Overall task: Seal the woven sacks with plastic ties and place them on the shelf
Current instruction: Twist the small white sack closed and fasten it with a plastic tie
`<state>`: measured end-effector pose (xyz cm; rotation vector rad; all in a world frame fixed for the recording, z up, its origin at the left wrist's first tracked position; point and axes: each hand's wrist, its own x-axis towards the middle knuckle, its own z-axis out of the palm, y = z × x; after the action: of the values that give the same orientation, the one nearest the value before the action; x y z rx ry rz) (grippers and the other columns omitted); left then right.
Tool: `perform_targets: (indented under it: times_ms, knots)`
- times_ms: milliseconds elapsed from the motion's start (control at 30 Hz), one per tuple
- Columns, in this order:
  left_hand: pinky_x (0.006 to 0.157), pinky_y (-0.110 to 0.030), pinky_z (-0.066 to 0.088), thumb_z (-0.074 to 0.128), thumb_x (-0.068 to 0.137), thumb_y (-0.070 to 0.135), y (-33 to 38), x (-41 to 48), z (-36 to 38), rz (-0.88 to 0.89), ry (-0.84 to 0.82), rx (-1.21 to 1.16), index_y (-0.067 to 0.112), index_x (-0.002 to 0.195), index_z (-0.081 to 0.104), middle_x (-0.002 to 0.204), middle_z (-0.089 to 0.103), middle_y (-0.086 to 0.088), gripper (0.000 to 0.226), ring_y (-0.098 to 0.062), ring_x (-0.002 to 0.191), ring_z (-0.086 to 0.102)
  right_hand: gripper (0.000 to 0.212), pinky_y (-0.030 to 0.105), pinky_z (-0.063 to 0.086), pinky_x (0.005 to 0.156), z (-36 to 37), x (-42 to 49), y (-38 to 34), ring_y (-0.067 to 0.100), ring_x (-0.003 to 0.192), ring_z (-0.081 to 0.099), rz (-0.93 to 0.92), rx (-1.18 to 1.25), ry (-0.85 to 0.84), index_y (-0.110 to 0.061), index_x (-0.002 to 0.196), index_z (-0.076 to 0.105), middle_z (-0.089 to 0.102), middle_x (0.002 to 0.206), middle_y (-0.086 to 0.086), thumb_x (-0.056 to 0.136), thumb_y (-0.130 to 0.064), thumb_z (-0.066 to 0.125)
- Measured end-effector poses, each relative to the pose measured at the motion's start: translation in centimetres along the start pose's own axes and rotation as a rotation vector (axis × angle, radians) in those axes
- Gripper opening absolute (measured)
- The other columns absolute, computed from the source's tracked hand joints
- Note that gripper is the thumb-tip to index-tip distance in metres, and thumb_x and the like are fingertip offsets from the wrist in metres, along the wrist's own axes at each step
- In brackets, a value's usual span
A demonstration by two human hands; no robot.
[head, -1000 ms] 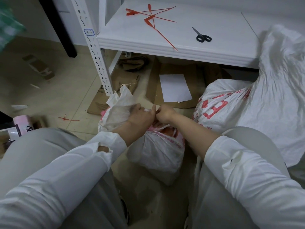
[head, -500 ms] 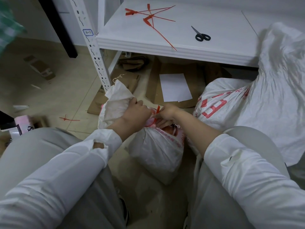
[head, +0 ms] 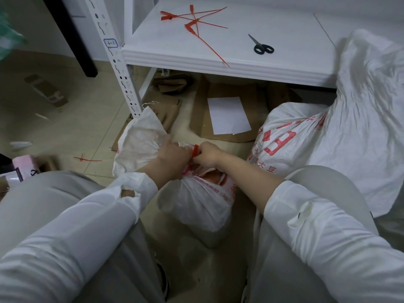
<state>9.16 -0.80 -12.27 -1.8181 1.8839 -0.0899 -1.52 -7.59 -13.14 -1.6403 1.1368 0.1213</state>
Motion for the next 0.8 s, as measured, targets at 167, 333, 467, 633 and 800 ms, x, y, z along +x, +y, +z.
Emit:
perform_targets:
  times_ms: [167,333,467,633,800]
  knots:
    - [0.107,-0.043,0.026,0.071,0.079,0.05,-0.2,0.3,-0.2,0.046,0.051,0.011,0.013,0.122,0.047,0.109,0.063,0.001,0.062,-0.021,0.101,0.063,0.02,0.039,0.059,0.081,-0.6,-0.3,-0.2,0.028,0.081,0.072,0.067,-0.066,0.054,-0.001,0.091,0.065,0.073,0.09,0.017,0.091,-0.021,0.065]
    - [0.1,-0.042,0.029,0.071,0.081,0.038,0.2,0.5,0.0,0.137,0.078,0.063,0.012,0.121,0.047,0.106,0.065,0.0,0.054,-0.022,0.095,0.064,0.02,0.036,0.06,0.074,-0.2,0.1,0.1,0.028,0.081,0.073,0.061,-0.169,0.114,0.001,0.094,0.066,0.072,0.085,0.015,0.09,-0.019,0.063]
    - [0.099,-0.041,0.029,0.056,0.088,0.022,0.5,0.6,0.0,0.169,0.14,0.027,0.013,0.113,0.052,0.1,0.065,0.0,0.026,-0.021,0.089,0.064,0.012,0.034,0.06,0.061,-0.3,0.3,0.3,0.022,0.072,0.072,0.07,-0.164,0.165,-0.006,0.076,0.059,0.067,0.068,0.009,0.089,-0.006,0.059]
    - [0.097,-0.041,0.03,0.069,0.082,0.031,0.0,0.9,0.1,0.161,0.065,0.036,0.014,0.111,0.052,0.099,0.065,0.0,0.037,-0.021,0.091,0.064,0.013,0.04,0.06,0.078,-0.2,1.0,0.2,0.028,0.078,0.073,0.066,-0.258,0.13,0.003,0.091,0.069,0.073,0.085,0.018,0.082,-0.005,0.073]
    - [0.101,-0.041,0.029,0.072,0.079,0.047,-0.7,0.9,0.1,0.155,-0.006,-0.026,0.014,0.119,0.051,0.108,0.066,0.0,0.056,-0.02,0.1,0.063,0.019,0.039,0.057,0.08,0.4,1.0,0.2,0.031,0.089,0.066,-0.085,-0.462,0.221,0.001,0.097,0.064,0.067,0.096,0.017,0.081,-0.008,0.07]
